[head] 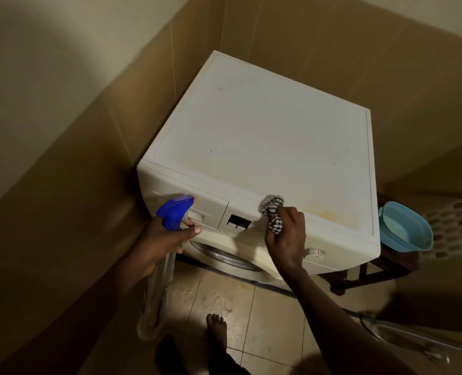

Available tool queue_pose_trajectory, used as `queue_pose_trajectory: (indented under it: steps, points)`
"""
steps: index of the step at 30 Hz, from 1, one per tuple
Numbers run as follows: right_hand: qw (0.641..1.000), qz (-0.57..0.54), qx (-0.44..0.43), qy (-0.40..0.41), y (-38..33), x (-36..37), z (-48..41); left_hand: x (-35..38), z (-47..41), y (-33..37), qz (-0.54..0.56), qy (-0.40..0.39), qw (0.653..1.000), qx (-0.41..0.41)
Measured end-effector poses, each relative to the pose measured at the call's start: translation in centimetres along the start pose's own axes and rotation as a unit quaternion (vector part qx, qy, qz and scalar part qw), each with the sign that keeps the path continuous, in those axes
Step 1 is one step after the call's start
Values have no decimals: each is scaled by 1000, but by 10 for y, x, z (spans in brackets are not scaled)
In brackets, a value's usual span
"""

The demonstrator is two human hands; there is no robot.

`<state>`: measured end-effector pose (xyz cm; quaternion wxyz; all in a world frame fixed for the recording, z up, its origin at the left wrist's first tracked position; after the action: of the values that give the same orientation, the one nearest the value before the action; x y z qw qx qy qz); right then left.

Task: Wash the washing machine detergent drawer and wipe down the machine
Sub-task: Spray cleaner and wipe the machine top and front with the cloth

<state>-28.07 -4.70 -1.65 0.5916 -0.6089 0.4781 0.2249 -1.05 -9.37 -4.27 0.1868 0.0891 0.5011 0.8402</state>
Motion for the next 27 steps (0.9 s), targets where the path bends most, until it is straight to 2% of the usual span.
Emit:
queue_pose_trajectory:
  steps: [3,5,9,13,15,19,22,25,27]
  points:
    - [998,-6,61,28,5,-6,-8,-3,5,-3,-3,-1,1000,-5]
    - [997,-7,69,26,-15,3,-25,-4,6,-6,-8,-3,1000,-11]
    - [1000,7,-8,-12,-75,30,-47,-3,3,-11,-18,-2,1000,-13]
    - [996,31,-67,-45,-65,25,-40,3,2,-9,-16,-13,1000,-12]
    - [998,48,-36,-30,-31,7,-29,1,3,-7,-3,-11,1000,-14]
    - [992,93,83,29,49,-46,-3,-12,4,-3,9,-4,1000,-11]
    - [982,133,124,42,65,-60,-4,-22,3,-5,8,6,1000,-15]
    - [988,79,131,23,32,-33,-26,-27,-1,-9,5,16,999,-27]
    - [998,35,56,-9,-18,4,-44,-25,-3,-14,13,18,999,-41]
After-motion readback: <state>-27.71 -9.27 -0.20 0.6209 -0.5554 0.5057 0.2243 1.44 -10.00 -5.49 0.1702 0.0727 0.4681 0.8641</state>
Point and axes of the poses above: each hand's wrist, its own z-axis away from the middle knuckle, its own x-axis out of the palm, y = z × x, the point moved 9 cm from there along -z, towards the middle knuckle, and after that the axes turned 6 degrees about -y, right-handed, at the moved point
